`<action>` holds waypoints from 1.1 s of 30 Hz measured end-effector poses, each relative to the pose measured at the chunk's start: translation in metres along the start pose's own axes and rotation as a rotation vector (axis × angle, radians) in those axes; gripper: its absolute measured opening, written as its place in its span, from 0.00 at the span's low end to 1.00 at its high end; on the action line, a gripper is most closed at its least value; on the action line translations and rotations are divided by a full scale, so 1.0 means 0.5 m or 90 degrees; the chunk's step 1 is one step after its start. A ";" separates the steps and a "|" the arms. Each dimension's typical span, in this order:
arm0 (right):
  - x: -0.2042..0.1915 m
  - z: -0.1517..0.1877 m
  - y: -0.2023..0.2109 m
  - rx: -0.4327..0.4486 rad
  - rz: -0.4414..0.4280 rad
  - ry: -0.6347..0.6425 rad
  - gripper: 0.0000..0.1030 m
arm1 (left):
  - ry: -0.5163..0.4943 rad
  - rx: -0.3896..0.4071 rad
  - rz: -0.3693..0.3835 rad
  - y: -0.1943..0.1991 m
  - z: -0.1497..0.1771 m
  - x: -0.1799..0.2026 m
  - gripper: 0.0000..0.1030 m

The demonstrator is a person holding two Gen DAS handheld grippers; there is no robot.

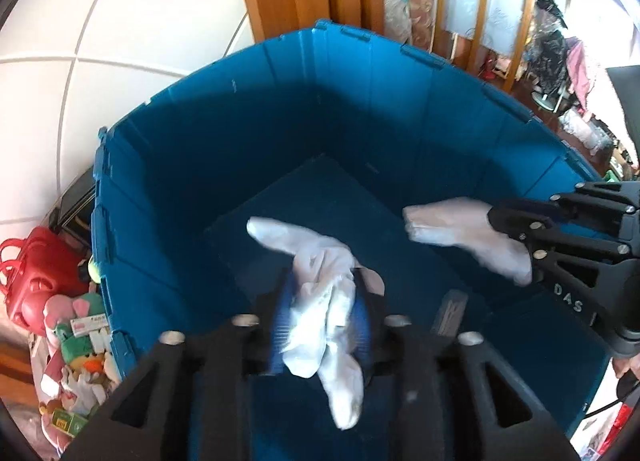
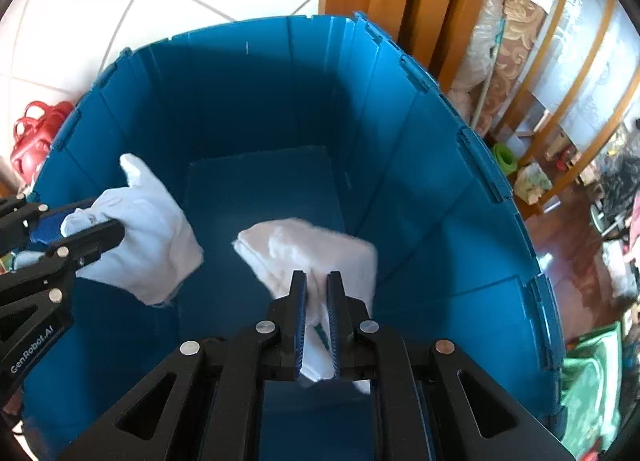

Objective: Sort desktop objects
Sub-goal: 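Carry both white gloves into the blue crate and release them, then withdraw both tools from the crate back toward the table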

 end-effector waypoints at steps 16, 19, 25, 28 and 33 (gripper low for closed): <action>-0.009 0.015 0.024 0.017 0.014 0.014 1.00 | 0.012 0.023 0.007 0.043 0.015 -0.001 0.70; -0.014 0.021 0.045 0.033 0.017 0.020 1.00 | 0.021 0.048 0.002 0.072 0.024 -0.008 0.71; -0.031 0.049 0.108 0.108 -0.003 0.019 1.00 | 0.061 0.145 -0.013 0.167 0.066 -0.038 0.78; -0.048 0.059 0.139 0.154 -0.029 0.013 1.00 | 0.089 0.214 -0.041 0.214 0.104 -0.061 0.78; -0.102 0.068 0.192 0.248 -0.084 0.008 1.00 | 0.162 0.278 -0.082 0.258 0.187 -0.131 0.78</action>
Point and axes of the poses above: each gripper's, at about its wrist camera, not at the fingertips, and y roughly against the way its jaws point, x to its right, z to its underside, the point moved 1 cm from there along -y, roughly the way its jaws point, and after that the axes turned 7 degrees about y, right-handed, at the moved point
